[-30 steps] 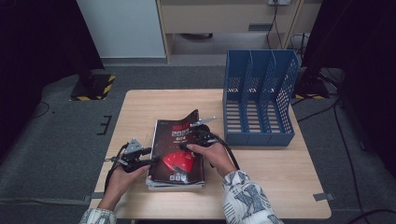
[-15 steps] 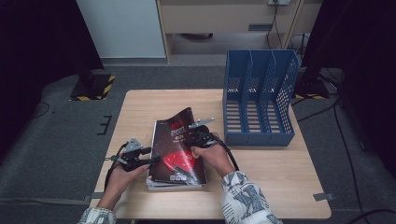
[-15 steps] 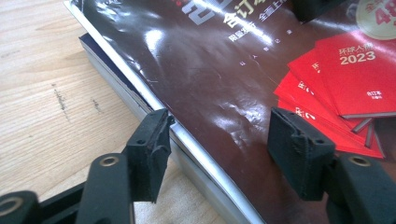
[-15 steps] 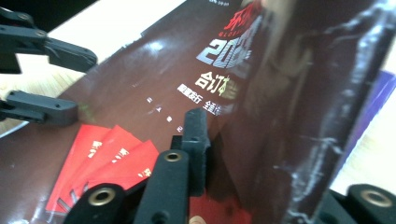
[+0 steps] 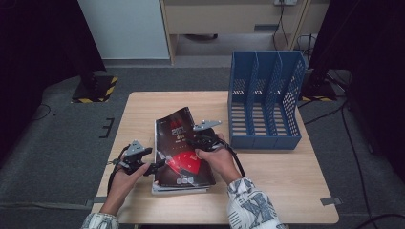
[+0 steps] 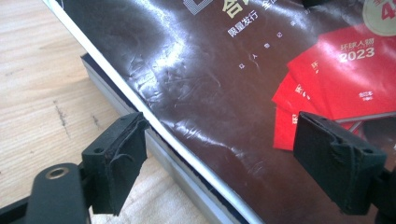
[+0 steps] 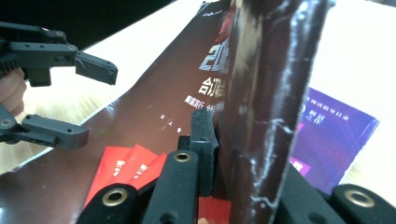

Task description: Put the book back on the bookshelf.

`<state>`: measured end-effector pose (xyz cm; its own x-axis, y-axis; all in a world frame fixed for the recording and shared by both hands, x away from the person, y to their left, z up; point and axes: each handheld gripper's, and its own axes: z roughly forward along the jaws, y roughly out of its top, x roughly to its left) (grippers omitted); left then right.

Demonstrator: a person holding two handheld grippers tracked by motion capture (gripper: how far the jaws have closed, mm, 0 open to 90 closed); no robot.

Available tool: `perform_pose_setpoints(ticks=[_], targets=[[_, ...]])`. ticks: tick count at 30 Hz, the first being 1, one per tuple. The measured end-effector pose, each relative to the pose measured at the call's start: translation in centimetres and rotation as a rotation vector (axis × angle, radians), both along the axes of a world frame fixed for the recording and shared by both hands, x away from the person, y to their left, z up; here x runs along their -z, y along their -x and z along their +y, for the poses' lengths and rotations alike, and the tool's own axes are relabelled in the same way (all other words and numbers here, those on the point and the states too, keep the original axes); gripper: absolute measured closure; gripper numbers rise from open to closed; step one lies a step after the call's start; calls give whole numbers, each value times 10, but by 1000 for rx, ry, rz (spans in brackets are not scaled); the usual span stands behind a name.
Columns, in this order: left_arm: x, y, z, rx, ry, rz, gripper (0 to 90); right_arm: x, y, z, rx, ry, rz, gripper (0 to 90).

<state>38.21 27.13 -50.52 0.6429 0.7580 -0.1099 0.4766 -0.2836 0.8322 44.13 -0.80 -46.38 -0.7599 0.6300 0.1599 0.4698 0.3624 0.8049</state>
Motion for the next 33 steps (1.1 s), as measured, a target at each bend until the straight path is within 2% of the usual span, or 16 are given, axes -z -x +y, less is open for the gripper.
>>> perform_pose_setpoints(ticks=[6,7,9,12,13,17,21,23,30,33], targets=[[0,0,3,-22,8,2,158,-4,5,2,-9,-19,-29,857],[-1,-2,5,-36,31,4,159,-6,6,2,-9,-21,-37,858],[-1,-2,5,-36,39,5,167,-8,6,1,-14,-27,-48,860],[-2,-2,3,-20,40,-1,185,-12,9,-1,-18,-45,-61,861],[-3,0,1,0,36,-13,184,-14,10,-2,-18,-54,-74,862],[-5,0,-1,-1,35,-32,166,-19,13,-4,-18,-86,-97,864],[-3,-2,0,-5,31,-23,156,-26,17,-7,-37,-122,-133,866],[-4,-2,-1,-2,45,-27,156,-29,17,-8,-43,-132,-143,867],[-3,-3,-2,9,51,-20,148,-38,19,-8,-62,-169,-157,869],[-3,-4,-1,10,77,-18,137,-44,22,-9,-77,-191,-176,869]])
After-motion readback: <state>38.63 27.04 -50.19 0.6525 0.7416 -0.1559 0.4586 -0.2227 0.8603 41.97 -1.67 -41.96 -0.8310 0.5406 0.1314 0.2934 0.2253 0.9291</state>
